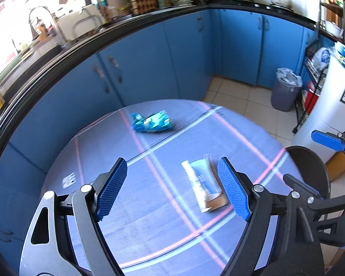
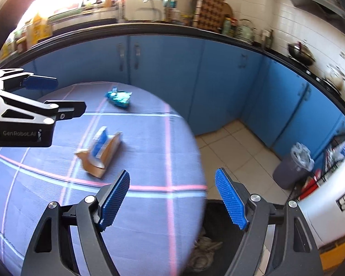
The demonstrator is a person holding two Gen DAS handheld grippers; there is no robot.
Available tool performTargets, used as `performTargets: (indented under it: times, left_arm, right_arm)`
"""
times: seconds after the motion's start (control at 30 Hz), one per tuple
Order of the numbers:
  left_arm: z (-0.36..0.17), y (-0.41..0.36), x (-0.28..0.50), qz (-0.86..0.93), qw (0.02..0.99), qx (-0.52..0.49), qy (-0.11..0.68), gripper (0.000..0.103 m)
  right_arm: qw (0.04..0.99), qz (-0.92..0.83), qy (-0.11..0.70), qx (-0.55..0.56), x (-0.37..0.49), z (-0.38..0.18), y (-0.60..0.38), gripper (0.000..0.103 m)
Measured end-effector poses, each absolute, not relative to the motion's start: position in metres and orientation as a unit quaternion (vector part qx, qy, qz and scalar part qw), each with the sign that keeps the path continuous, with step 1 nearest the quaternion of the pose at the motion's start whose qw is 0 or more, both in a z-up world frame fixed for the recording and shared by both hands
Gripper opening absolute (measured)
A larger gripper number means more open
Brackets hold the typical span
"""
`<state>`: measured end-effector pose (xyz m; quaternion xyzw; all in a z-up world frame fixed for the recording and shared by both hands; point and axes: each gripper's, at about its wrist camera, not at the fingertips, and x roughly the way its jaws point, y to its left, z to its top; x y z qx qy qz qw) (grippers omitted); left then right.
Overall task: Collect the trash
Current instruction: 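Grasp the brown-and-blue cardboard piece with the right tool, then grasp the blue crumpled chip bag with the left tool while the right tool holds the cardboard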
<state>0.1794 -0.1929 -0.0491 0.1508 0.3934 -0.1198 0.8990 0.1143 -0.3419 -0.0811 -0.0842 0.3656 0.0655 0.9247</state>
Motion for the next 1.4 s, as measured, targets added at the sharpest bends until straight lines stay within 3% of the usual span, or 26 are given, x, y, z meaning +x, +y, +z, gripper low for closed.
performTargets:
  times: [0.5,0.9,0.97,1.03,1.13,1.23,1.4]
  left_arm:
    - [-0.054,-0.097,0.182,-0.066,0.905,0.112,0.405,0.080]
    - [-0.067,-0.078,0.200,-0.069,0.903,0.096,0.412,0.080]
    - [-0.069,-0.081,0.204,-0.072,0.903,0.099,0.412,0.080]
    - [-0.072,-0.084,0.208,-0.075,0.901,0.101,0.414,0.080]
    - [-0.078,-0.089,0.216,-0.078,0.899,0.102,0.419,0.080]
    - [-0.083,-0.094,0.222,-0.079,0.897,0.102,0.422,0.081]
    - [-0.085,-0.105,0.236,-0.083,0.897,0.102,0.422,0.080]
  right_arm:
    - [0.907,0.133,0.384,-0.105,0.140,-0.093,-0.251,0.075]
    - [0.894,0.116,0.417,-0.114,0.168,-0.119,-0.227,0.075]
    - [0.891,0.116,0.423,-0.114,0.172,-0.123,-0.228,0.068]
    - [0.887,0.115,0.434,-0.109,0.177,-0.129,-0.230,0.046]
    - [0.886,0.116,0.437,-0.100,0.181,-0.132,-0.234,0.037]
    - [0.889,0.118,0.432,-0.096,0.182,-0.129,-0.238,0.030]
    - [0.898,0.104,0.413,-0.112,0.184,-0.122,-0.245,0.028]
